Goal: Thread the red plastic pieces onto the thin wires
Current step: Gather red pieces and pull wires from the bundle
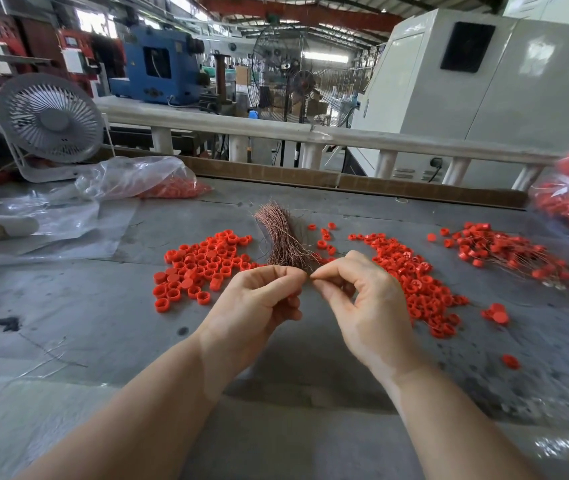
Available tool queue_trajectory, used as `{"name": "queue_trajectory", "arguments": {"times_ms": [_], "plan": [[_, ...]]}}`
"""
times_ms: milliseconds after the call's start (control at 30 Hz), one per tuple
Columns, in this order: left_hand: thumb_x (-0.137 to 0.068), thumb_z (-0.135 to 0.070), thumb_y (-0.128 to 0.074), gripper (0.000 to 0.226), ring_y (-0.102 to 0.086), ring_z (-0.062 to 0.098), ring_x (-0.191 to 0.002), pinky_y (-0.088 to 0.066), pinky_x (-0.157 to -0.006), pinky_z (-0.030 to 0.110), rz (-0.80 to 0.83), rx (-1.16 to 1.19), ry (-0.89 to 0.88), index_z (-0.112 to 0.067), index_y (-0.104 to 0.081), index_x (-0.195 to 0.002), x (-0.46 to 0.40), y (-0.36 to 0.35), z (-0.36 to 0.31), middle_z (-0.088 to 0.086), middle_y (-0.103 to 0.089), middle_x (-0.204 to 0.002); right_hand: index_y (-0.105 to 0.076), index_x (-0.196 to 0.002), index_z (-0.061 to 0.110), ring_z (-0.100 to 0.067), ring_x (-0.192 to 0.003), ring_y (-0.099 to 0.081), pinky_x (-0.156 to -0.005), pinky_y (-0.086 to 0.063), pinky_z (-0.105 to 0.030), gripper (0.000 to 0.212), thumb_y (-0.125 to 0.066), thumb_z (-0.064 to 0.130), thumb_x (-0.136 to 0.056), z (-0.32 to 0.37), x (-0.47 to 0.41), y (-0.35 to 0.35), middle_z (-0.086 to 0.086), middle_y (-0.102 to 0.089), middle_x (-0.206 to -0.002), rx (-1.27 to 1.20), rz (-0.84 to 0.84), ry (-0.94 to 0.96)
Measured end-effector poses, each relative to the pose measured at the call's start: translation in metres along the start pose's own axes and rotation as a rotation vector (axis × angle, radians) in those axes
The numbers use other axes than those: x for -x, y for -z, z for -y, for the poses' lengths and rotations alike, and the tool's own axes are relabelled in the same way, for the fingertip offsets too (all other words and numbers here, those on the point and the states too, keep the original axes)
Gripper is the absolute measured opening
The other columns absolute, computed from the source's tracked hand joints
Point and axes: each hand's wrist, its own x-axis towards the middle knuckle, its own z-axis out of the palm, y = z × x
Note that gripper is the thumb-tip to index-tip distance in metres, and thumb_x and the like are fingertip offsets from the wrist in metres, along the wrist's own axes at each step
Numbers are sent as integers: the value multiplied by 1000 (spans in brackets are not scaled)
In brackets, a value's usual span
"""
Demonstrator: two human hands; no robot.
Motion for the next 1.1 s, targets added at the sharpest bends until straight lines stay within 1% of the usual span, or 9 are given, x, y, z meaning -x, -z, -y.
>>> {"name": "queue_trajectory", "arguments": {"times_ms": [133, 233, 433, 567, 733, 833, 933, 1033, 1100], "plan": [[-84, -3, -59, 17, -51, 4, -47, -47, -45, 16, -42, 38, 22, -8, -66, -69, -2, 3, 0, 0, -54, -56, -68, -74, 14, -5, -62, -46, -62, -43, -28, 6, -63, 14, -76, -2, 0, 1, 14, -48, -66, -11, -43, -27], [-82, -3, -60, 13, -51, 3, -47, -48, -46, 16, -23, 7, 15, -8, -66, -71, -1, 2, 0, -2, -55, -55, -69, -74, 14, -5, -61, -45, -60, -42, -28, 6, -63, 15, -76, -2, 0, 2, 13, -48, -65, 9, -28, -13], [-84, 1, -59, 15, -50, 3, -47, -47, -47, 16, -19, -97, -37, -8, -65, -72, 1, 0, 1, -4, -56, -53, -69, -73, 12, -12, -60, -47, -57, -46, -38, 5, -65, 11, -76, 0, 1, 2, 7, -51, -64, 69, -6, 45], [-86, 2, -58, 15, -49, 6, -50, -48, -50, 19, -24, -230, -97, -6, -63, -73, 2, 1, 1, -2, -53, -56, -69, -72, 13, -9, -62, -44, -57, -44, -34, 4, -67, 12, -75, 1, 2, 1, 13, -46, -66, 72, 7, 55], [-88, -2, -57, 12, -51, 9, -50, -51, -57, 29, -51, -410, -129, -4, -62, -78, 0, 2, 3, 3, -53, -61, -67, -71, 11, -8, -65, -45, -58, -42, -29, 5, -66, 12, -75, 4, 2, 1, 15, -45, -68, 75, 45, 92], [-86, -2, -60, 12, -53, 8, -52, -51, -54, 24, -57, -354, -122, -7, -64, -75, 0, 3, 3, 0, -55, -59, -66, -70, 12, -7, -62, -44, -58, -42, -29, 6, -65, 10, -75, 3, 2, 1, 13, -46, -65, 37, 33, 32], [-83, -4, -62, 13, -55, 6, -53, -50, -54, 18, -63, -187, -79, -9, -67, -73, -1, 3, 4, -1, -58, -59, -67, -72, 13, -9, -63, -49, -60, -41, -25, 10, -67, 4, -77, 0, 1, 1, 8, -54, -66, -38, -4, -69], [-83, -5, -60, 9, -60, 6, -57, -51, -58, 15, -24, -41, -3, -7, -69, -84, -1, 3, 2, 0, -62, -64, -68, -73, 13, -5, -65, -50, -61, -38, -15, 14, -69, 0, -78, -1, 1, 1, 8, -57, -68, -77, -23, -159], [-84, 5, -56, 19, -62, 7, -62, -52, -63, 14, 20, -1, 26, -7, -70, -90, 1, 2, 0, 0, -63, -65, -68, -73, 13, -6, -64, -49, -61, -39, -17, 14, -68, 0, -79, -2, 1, 1, 5, -59, -69, -88, -26, -196]]}}
